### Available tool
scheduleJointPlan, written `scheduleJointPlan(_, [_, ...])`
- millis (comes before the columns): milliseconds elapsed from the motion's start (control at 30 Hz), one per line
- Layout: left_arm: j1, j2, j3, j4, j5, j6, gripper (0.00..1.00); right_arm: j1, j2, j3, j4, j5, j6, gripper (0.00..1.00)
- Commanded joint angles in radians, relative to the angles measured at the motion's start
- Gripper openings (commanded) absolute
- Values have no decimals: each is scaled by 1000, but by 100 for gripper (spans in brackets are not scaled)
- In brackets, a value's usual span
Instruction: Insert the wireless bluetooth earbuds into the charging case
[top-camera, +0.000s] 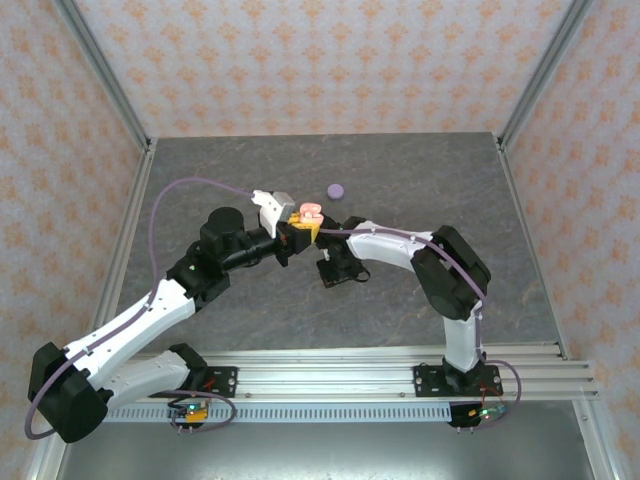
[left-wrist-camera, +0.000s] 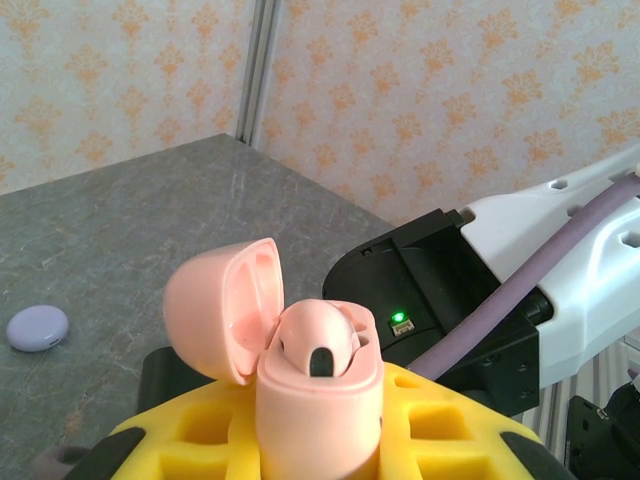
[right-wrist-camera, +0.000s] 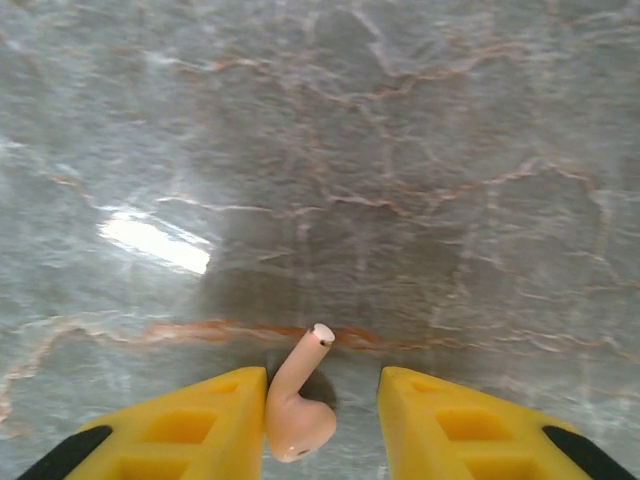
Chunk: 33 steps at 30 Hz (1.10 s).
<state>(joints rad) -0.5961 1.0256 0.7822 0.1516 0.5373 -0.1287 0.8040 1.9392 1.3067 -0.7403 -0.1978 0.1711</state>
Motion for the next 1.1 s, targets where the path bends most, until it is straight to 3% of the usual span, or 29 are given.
scheduleJointPlan(0, [-7,-4,-3,-3,-14,21,16,-21,-14,5,-85,136,-13,36])
scheduleJointPlan(367, [-7,-1,1,-9,-14,23,16,-69,-72,17,-116,231,8,37])
scheduleJointPlan(667, [-7,6,3,-4,-10,22,16,-96,-190,-27,-49,6,-21,37])
scheduleJointPlan(800, [-7,16,7,2,-7,19,16,-101,-178,-28,-67,-47,-39,30])
scheduleJointPlan(1067, [-7,33,15,2,1,17,16,-140,-190,-58,-18,43,0,18])
